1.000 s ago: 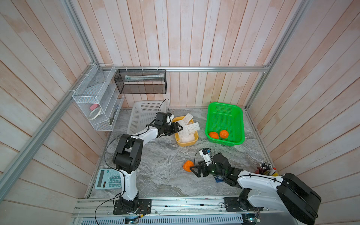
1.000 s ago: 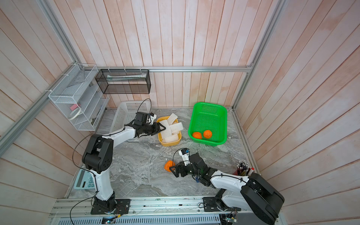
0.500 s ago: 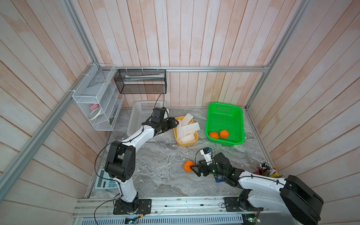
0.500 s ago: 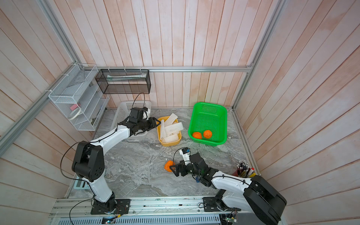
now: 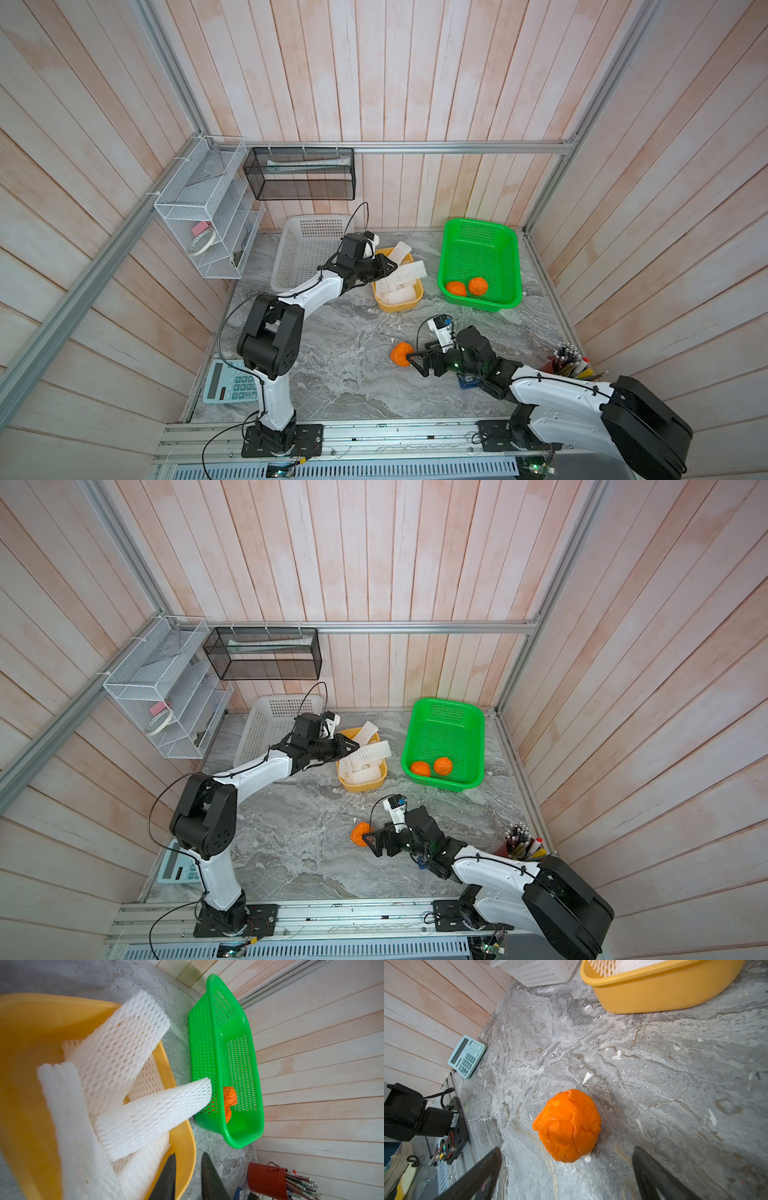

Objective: Remove foam nets from oranges
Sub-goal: Adjust the foam net in the storage box.

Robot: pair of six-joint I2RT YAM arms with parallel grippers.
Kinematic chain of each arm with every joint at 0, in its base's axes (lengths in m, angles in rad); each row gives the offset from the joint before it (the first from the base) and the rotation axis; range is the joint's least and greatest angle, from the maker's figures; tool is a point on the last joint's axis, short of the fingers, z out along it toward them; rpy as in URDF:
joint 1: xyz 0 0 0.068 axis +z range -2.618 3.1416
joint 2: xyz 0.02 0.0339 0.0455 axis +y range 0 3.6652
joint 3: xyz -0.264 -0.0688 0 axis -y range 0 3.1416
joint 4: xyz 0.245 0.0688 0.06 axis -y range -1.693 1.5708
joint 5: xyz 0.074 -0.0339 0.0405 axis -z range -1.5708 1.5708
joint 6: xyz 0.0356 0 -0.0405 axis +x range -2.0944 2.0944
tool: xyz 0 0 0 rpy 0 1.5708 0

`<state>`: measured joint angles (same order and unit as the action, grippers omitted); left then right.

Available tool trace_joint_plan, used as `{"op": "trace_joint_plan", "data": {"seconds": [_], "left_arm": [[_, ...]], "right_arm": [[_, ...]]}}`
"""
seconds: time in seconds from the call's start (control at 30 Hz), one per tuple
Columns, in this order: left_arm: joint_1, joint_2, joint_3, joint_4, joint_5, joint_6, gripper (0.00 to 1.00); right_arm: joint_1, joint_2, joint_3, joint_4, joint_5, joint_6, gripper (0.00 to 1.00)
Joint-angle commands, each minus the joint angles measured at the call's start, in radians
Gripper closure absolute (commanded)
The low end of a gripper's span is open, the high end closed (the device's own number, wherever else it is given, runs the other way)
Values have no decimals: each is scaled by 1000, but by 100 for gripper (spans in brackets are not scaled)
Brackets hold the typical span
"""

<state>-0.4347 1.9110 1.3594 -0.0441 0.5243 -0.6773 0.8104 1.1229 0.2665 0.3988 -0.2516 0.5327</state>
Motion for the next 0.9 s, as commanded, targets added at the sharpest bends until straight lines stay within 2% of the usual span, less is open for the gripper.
{"op": "trace_joint_plan", "data": {"seconds": [0.0,0.1,0.23,0.47,0.7,0.87], "left_arm": [[-15,59,49,48,32,-1,76],[-33,124,104,-5,-20,42,76],[-49,198,188,-114,-166,92,78],[-49,236,236,-251,-325,139,78],[-43,278,263,-346,-360,176,78],[-43,263,260,-317,-303,166,77]], "right_arm": [[7,-19,-13,-16,23,20,2],[8,-35,-26,-2,35,30,3],[9,-51,-29,0,41,33,2],[9,-77,-38,-9,51,33,3],[8,-60,-37,-3,46,35,2],[10,-25,-17,-2,36,34,3]]}}
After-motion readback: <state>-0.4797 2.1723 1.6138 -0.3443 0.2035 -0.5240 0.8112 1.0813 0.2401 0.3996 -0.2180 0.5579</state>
